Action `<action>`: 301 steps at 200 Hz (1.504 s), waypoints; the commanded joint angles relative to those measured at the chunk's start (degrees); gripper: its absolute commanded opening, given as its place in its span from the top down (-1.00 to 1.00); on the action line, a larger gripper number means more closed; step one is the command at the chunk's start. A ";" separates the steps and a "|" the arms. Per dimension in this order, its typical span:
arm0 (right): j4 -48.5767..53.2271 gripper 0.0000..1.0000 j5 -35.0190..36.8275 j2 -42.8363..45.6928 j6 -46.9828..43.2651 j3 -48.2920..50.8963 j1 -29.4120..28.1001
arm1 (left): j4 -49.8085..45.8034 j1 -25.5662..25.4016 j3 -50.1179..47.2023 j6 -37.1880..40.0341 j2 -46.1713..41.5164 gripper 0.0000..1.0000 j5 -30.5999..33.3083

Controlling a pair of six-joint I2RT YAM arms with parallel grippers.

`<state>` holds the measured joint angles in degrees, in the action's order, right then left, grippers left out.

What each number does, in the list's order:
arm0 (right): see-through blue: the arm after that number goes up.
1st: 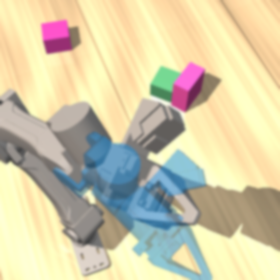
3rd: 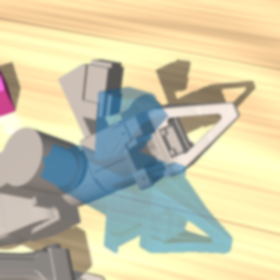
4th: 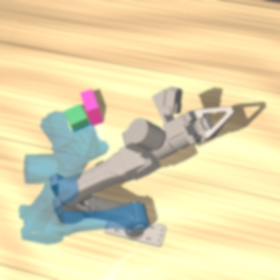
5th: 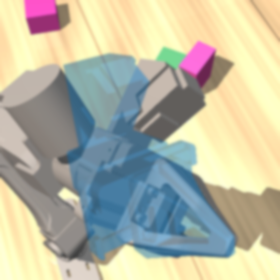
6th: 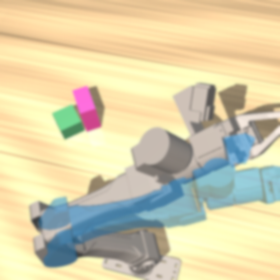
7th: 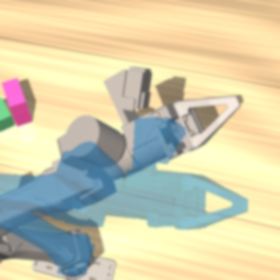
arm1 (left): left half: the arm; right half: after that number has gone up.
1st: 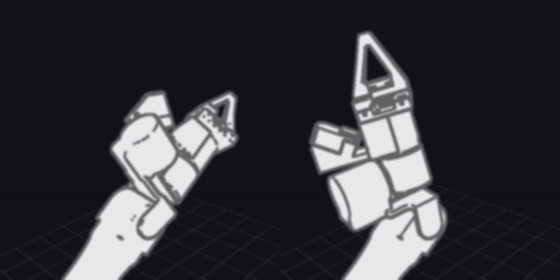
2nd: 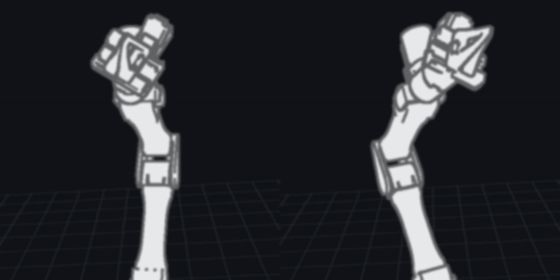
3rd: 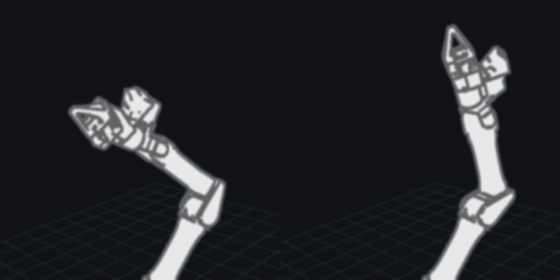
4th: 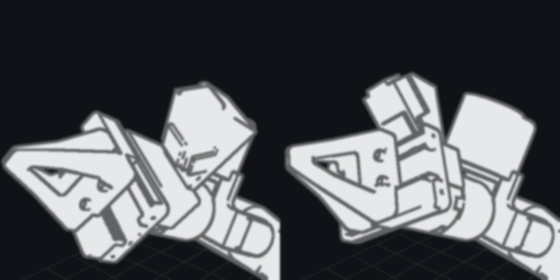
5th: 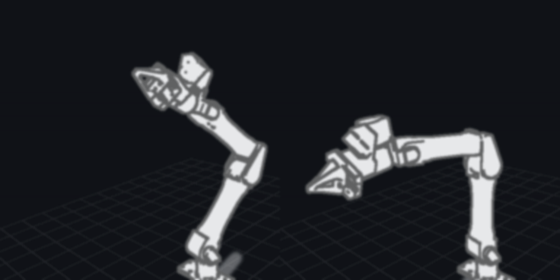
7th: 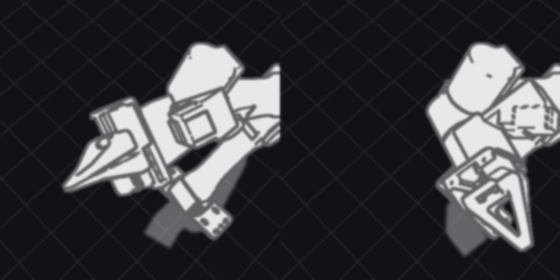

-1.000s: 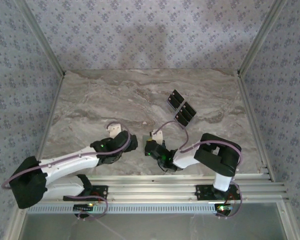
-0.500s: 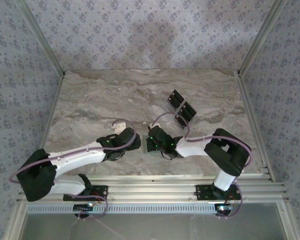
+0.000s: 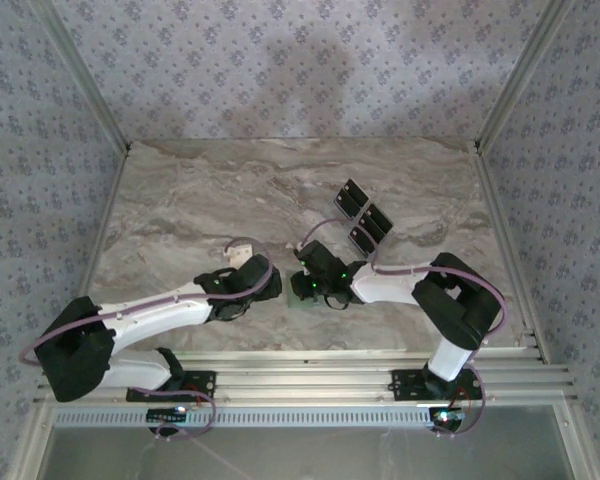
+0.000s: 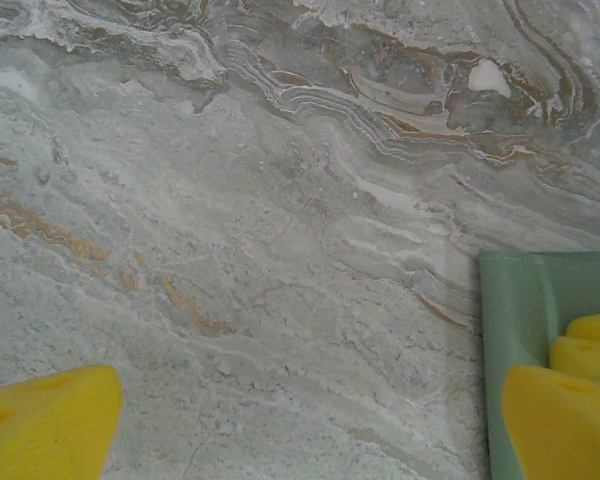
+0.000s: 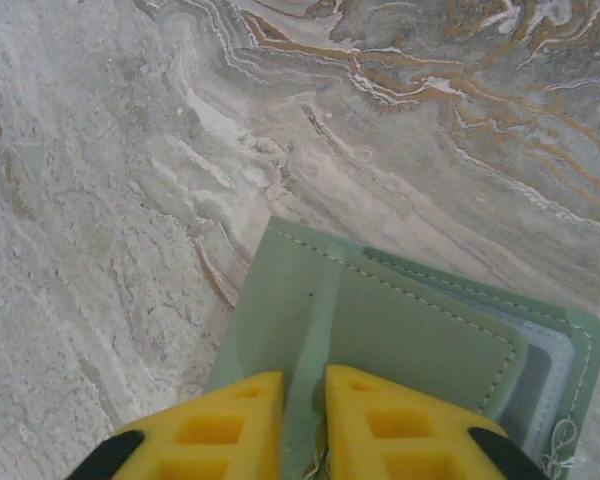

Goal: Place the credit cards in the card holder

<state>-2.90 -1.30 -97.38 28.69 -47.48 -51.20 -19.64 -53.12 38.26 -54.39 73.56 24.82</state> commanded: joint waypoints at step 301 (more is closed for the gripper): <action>56.11 0.14 12.81 -7.58 -5.68 -33.58 -2.29 | -3.75 15.30 6.80 12.79 8.07 -0.96 -10.99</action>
<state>46.28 7.60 -101.49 24.64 -77.73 -52.47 -22.96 -38.59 43.35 -42.54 81.12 15.55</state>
